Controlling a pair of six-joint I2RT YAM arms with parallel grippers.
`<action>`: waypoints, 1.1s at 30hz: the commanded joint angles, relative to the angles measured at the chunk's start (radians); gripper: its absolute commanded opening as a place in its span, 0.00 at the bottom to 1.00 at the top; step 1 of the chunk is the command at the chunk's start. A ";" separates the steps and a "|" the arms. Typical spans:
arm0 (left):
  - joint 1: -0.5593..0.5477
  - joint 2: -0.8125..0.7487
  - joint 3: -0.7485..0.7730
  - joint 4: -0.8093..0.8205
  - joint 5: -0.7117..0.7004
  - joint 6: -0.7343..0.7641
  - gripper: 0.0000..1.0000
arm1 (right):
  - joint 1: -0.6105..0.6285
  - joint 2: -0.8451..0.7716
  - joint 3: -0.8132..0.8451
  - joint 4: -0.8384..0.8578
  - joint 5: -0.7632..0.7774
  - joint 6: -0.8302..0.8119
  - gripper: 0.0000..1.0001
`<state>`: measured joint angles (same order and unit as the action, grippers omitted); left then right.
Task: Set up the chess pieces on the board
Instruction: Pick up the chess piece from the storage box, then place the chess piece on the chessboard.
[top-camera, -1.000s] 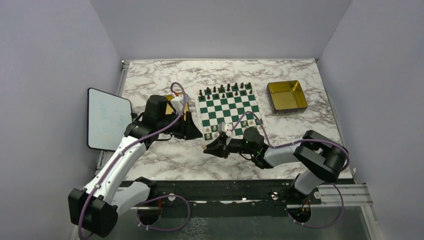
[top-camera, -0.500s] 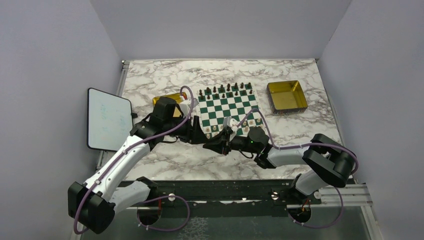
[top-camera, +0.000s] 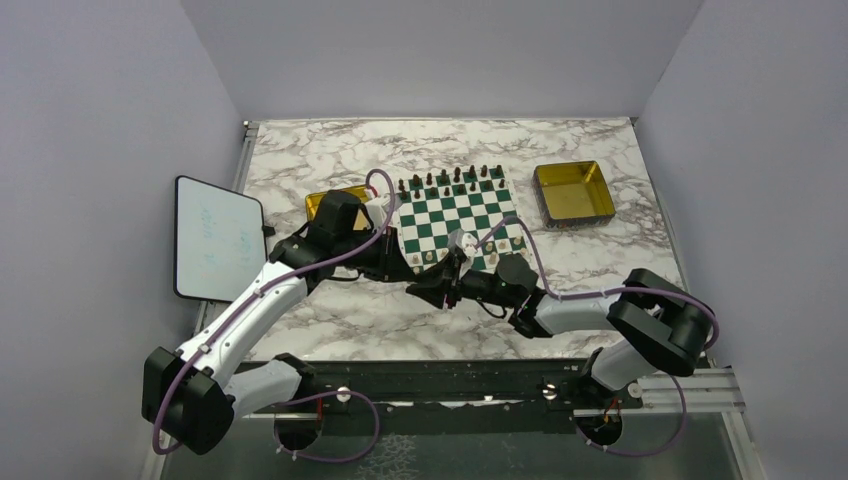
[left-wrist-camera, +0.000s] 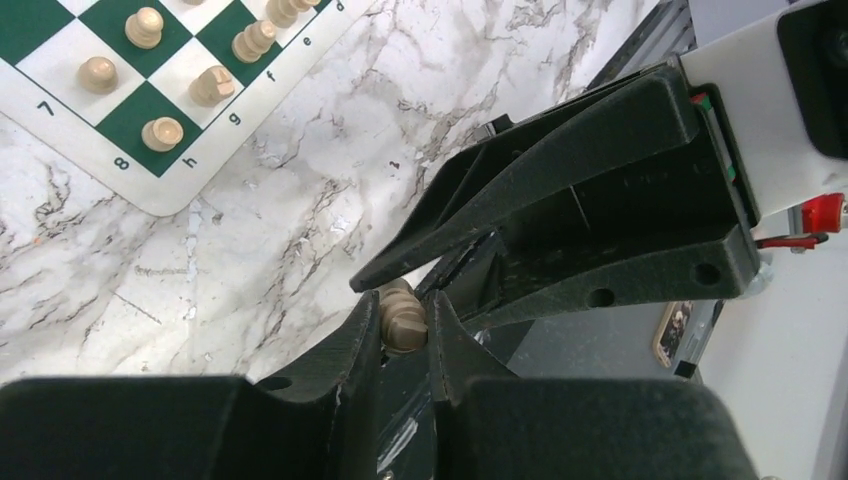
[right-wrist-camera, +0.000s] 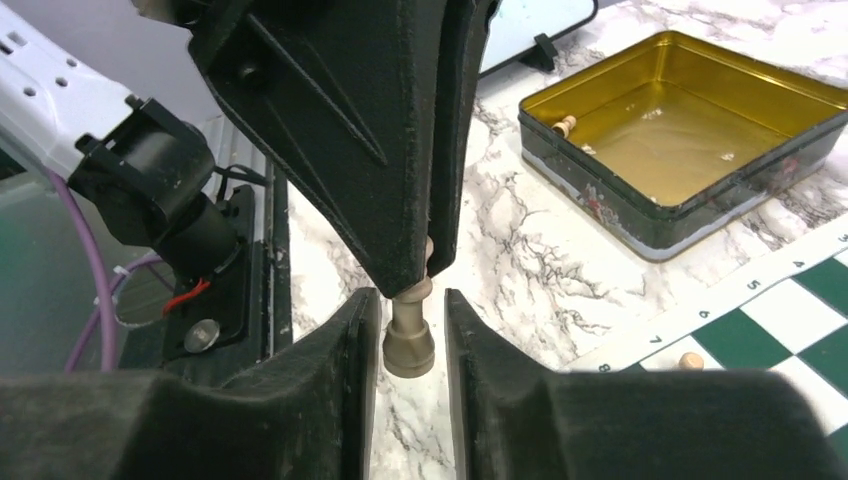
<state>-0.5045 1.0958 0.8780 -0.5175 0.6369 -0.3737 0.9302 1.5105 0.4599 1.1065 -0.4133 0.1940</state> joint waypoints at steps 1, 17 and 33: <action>-0.011 0.008 0.066 0.016 -0.049 0.004 0.08 | 0.007 -0.047 0.019 -0.081 0.119 0.096 0.43; -0.074 0.260 0.321 -0.004 -0.331 0.059 0.07 | 0.007 -0.558 0.119 -0.960 0.405 0.214 1.00; -0.352 0.700 0.669 0.014 -0.630 0.090 0.07 | 0.007 -1.135 0.193 -1.342 0.616 0.200 1.00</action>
<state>-0.8101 1.7123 1.4670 -0.5182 0.0902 -0.2932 0.9302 0.4217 0.6117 -0.1230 0.1204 0.3996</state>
